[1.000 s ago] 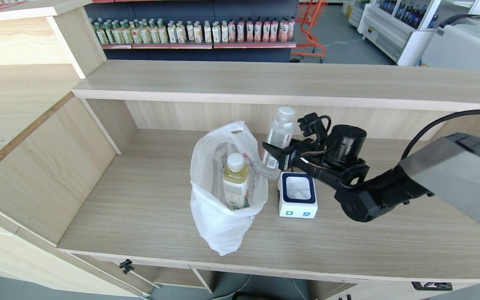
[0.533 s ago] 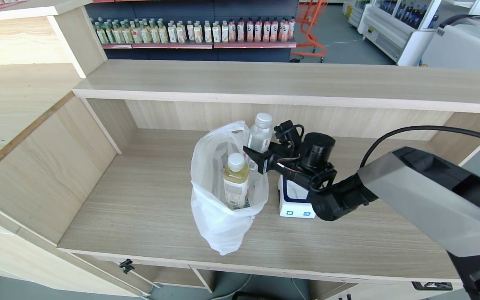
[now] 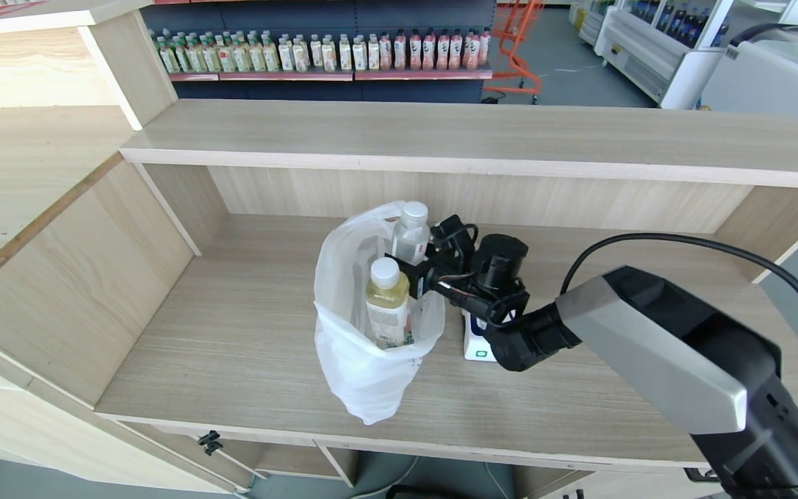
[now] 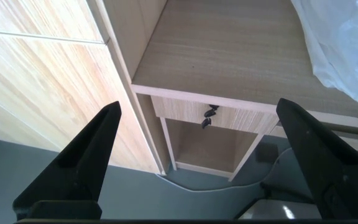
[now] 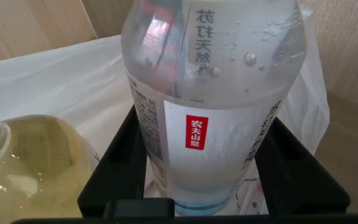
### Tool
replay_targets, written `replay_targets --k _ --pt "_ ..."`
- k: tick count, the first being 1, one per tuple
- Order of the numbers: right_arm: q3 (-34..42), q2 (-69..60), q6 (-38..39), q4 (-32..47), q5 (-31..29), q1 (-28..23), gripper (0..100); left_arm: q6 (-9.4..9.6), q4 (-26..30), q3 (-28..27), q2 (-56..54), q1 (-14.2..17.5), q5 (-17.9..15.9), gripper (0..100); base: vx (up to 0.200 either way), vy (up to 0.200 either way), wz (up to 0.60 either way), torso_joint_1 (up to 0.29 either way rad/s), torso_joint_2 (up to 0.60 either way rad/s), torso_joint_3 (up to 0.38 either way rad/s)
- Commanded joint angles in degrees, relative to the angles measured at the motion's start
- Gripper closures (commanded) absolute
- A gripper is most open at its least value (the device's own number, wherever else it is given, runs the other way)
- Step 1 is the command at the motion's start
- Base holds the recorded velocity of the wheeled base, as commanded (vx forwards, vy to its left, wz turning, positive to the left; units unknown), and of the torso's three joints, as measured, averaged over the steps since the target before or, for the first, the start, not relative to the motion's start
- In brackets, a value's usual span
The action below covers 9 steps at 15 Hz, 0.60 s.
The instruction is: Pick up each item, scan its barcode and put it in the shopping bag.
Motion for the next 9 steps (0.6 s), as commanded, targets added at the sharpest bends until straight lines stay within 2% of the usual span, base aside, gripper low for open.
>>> replay_targets --k 1,6,7,9 --pt "-0.97 1.7 -0.19 -0.04 0.24 0.05 100 -0.01 0.0 0.0 0.06 0.0 0.1 0 0.0 0.0 0.0 0.0 0.0 0.0" --pt "-1.5 2.31 -1.16 0.05 0.33 -0.04 100 -0.01 0.0 0.0 -0.02 0.0 0.1 0 0.0 0.0 0.0 0.0 0.0 0.0" --pt "-1.41 2.23 -1.34 0.05 0.33 -0.13 0 -0.01 0.0 0.0 0.06 0.0 0.01 0 0.0 0.0 0.0 0.0 0.0 0.0" --pt "-1.32 1.7 -1.25 0.14 0.5 -0.21 0 -0.01 0.0 0.0 0.06 0.0 0.01 0 0.0 0.0 0.0 0.0 0.0 0.0"
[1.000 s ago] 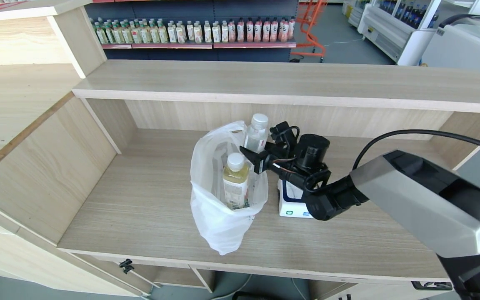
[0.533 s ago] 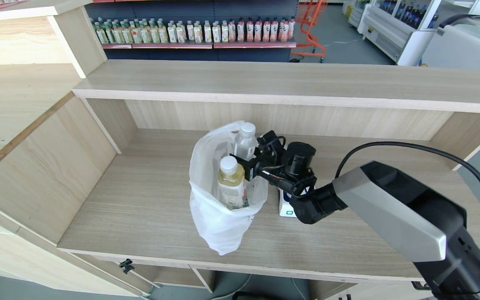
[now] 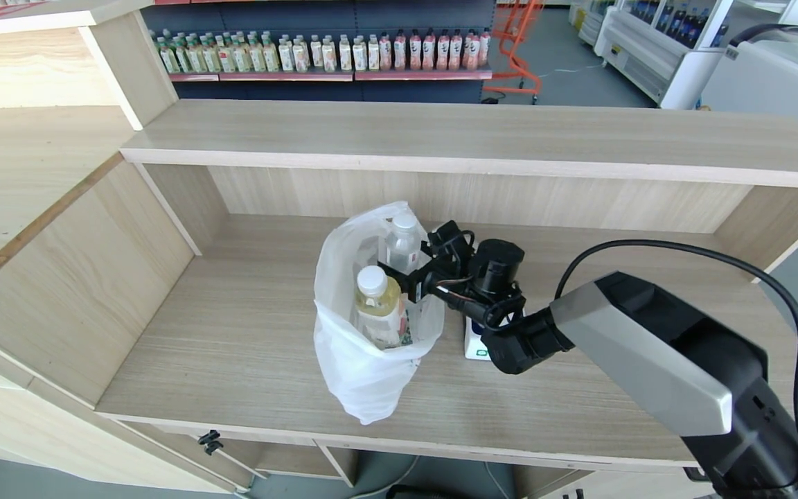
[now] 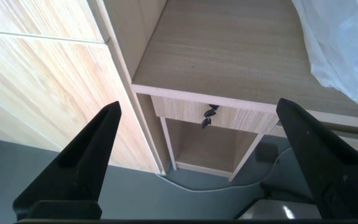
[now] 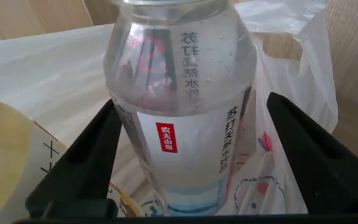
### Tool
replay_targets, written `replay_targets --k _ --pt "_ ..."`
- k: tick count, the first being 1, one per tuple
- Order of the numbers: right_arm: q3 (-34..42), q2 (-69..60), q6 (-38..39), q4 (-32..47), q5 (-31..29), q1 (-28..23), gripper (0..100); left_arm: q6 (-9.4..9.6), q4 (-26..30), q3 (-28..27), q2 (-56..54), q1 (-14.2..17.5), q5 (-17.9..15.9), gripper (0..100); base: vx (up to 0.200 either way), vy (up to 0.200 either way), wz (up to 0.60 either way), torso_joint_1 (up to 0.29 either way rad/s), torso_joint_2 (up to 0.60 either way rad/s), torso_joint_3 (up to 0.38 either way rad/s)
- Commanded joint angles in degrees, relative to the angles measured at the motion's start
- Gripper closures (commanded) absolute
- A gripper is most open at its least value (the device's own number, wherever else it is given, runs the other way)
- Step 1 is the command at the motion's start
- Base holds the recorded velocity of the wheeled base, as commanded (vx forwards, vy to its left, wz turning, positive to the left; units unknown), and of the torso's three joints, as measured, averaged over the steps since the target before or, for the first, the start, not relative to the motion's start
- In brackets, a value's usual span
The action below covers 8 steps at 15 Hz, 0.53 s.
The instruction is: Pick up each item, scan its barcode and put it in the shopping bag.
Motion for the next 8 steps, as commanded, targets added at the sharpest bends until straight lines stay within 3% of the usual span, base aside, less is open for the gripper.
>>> replay_targets --k 1,5,8 --pt "0.11 -1.42 0.21 0.55 0.99 -0.02 0 0.02 0.0 0.0 0.06 0.0 0.01 0 0.0 0.0 0.0 0.0 0.0 0.0" --pt "4.32 -9.24 4.6 0.55 1.96 -0.37 0 0.02 0.0 0.0 -0.02 0.0 0.01 0 0.0 0.0 0.0 0.0 0.0 0.0" --pt "16.01 -18.2 8.21 0.46 2.14 -3.53 0 0.02 0.0 0.0 0.06 0.0 0.01 0 0.0 0.0 0.0 0.0 0.0 0.0"
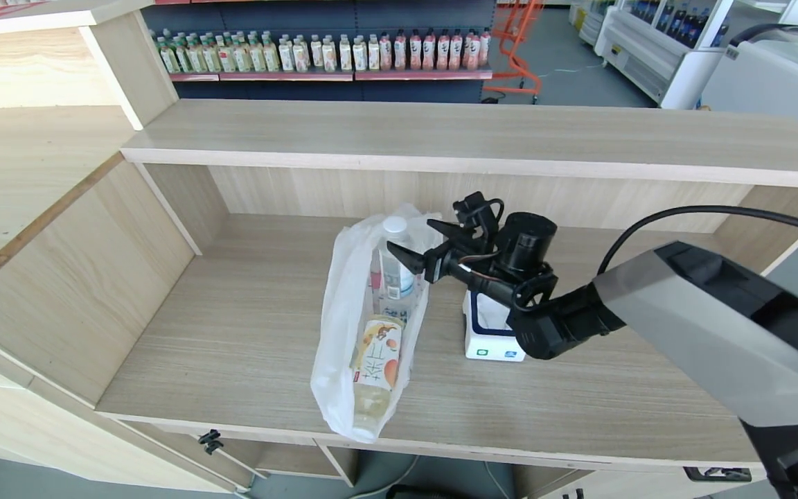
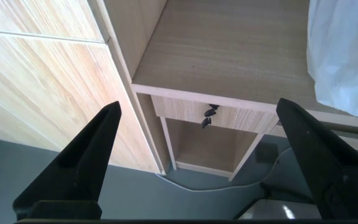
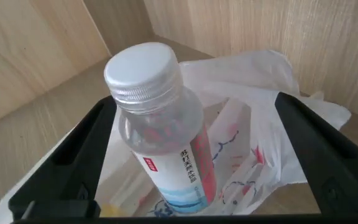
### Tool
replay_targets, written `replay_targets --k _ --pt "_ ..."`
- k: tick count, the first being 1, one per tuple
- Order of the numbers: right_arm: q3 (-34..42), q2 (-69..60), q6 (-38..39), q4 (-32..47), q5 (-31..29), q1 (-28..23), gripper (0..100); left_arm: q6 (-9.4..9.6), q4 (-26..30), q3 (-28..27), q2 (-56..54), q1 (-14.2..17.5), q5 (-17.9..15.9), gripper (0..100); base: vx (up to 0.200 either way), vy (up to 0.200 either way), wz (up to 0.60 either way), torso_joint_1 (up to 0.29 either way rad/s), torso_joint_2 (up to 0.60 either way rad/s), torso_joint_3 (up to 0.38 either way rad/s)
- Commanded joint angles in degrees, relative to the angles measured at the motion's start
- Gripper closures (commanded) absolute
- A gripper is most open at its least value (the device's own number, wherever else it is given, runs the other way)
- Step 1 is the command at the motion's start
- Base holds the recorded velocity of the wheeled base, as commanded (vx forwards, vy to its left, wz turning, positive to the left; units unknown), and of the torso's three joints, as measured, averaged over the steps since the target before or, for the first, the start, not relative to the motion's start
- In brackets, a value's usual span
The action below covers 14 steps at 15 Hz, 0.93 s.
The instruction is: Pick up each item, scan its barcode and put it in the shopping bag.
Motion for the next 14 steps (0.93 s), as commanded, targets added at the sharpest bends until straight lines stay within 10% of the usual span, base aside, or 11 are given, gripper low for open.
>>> replay_targets --k 1,9,14 --pt "9.82 -10.92 3.58 0.0 0.14 -2.12 0 -0.01 0.01 0.0 0.06 0.0 0.03 0 0.0 0.0 0.0 0.0 0.0 0.0" --pt "40.67 -38.79 7.36 0.53 3.57 -5.9 0 -0.01 0.01 0.0 -0.02 0.0 0.03 0 0.0 0.0 0.0 0.0 0.0 0.0" --pt "55.35 -63.84 7.36 15.21 2.95 -9.15 0 -0.01 0.01 0.0 0.06 0.0 0.03 0 0.0 0.0 0.0 0.0 0.0 0.0"
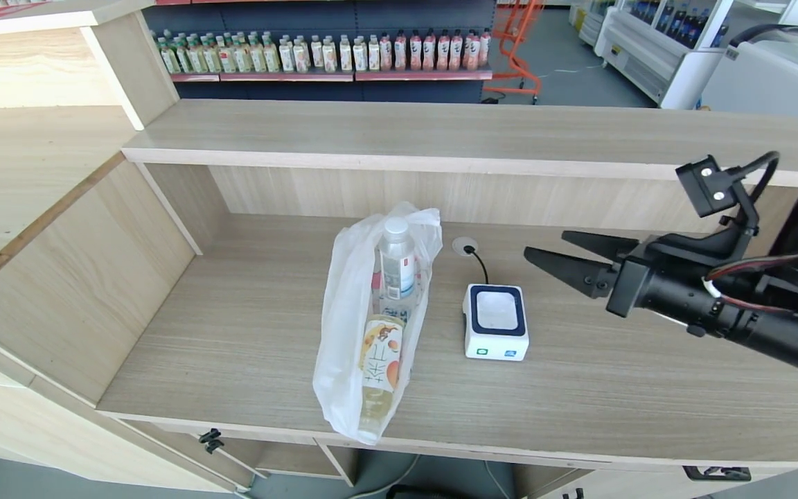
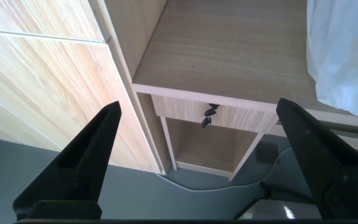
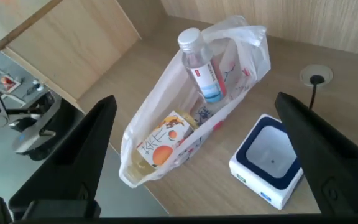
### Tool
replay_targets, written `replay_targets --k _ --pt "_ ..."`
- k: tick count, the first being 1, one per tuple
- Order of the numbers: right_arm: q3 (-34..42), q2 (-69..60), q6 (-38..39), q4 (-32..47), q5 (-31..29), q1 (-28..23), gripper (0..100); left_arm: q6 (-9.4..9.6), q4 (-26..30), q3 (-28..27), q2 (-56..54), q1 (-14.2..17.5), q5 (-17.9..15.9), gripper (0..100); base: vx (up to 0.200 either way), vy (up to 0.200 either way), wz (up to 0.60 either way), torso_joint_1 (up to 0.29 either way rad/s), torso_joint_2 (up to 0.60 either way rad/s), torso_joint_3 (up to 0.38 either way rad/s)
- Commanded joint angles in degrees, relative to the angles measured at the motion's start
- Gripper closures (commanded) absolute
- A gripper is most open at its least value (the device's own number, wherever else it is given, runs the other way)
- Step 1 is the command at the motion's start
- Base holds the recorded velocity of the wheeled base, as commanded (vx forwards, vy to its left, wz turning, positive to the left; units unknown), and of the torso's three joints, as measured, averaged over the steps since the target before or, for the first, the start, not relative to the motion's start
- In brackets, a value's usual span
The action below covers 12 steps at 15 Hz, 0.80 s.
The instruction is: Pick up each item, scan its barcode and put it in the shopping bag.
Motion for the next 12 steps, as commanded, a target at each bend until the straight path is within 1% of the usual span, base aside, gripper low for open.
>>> replay_targets --k 1,3,5,6,7,8,9,10,11,12 --pt "10.84 -19.82 -0.69 7.3 -1.68 -4.29 0 -0.01 0.01 0.0 -0.02 0.0 0.01 0 0.0 0.0 0.0 0.0 0.0 0.0" --pt "16.47 -32.66 -5.7 19.16 -6.86 -9.21 0 -0.01 0.01 0.0 -0.02 0.0 0.01 0 0.0 0.0 0.0 0.0 0.0 0.0" --pt "20.42 -46.54 -6.23 30.5 -16.8 -10.35 0 -0.01 0.01 0.0 -0.02 0.0 0.01 0 0.0 0.0 0.0 0.0 0.0 0.0" --pt "21.57 -50.85 -6.4 33.58 -18.91 -10.35 0 -0.01 0.01 0.0 -0.02 0.0 0.01 0 0.0 0.0 0.0 0.0 0.0 0.0" --pt "23.5 -56.83 -7.37 37.0 -19.7 -10.35 0 -0.01 0.01 0.0 -0.02 0.0 0.01 0 0.0 0.0 0.0 0.0 0.0 0.0" --pt "26.31 -62.98 -8.77 40.43 -21.54 -10.61 0 -0.01 0.01 0.0 -0.02 0.0 0.01 0 0.0 0.0 0.0 0.0 0.0 0.0" --pt "28.6 -68.43 -9.13 43.07 -24.71 -11.32 0 -0.01 0.01 0.0 0.06 0.0 0.01 0 0.0 0.0 0.0 0.0 0.0 0.0" --pt "31.5 -74.84 -9.83 45.0 -25.76 -12.72 0 -0.01 0.01 0.0 0.06 0.0 0.1 0 0.0 0.0 0.0 0.0 0.0 0.0" --pt "33.34 -77.57 -10.18 45.35 -25.85 -13.69 0 -0.01 0.01 0.0 0.06 0.0 0.01 0 0.0 0.0 0.0 0.0 0.0 0.0" --pt "35.8 -82.4 -9.83 47.02 -27.34 -16.41 0 -0.01 0.01 0.0 -0.02 0.0 0.01 0 0.0 0.0 0.0 0.0 0.0 0.0"
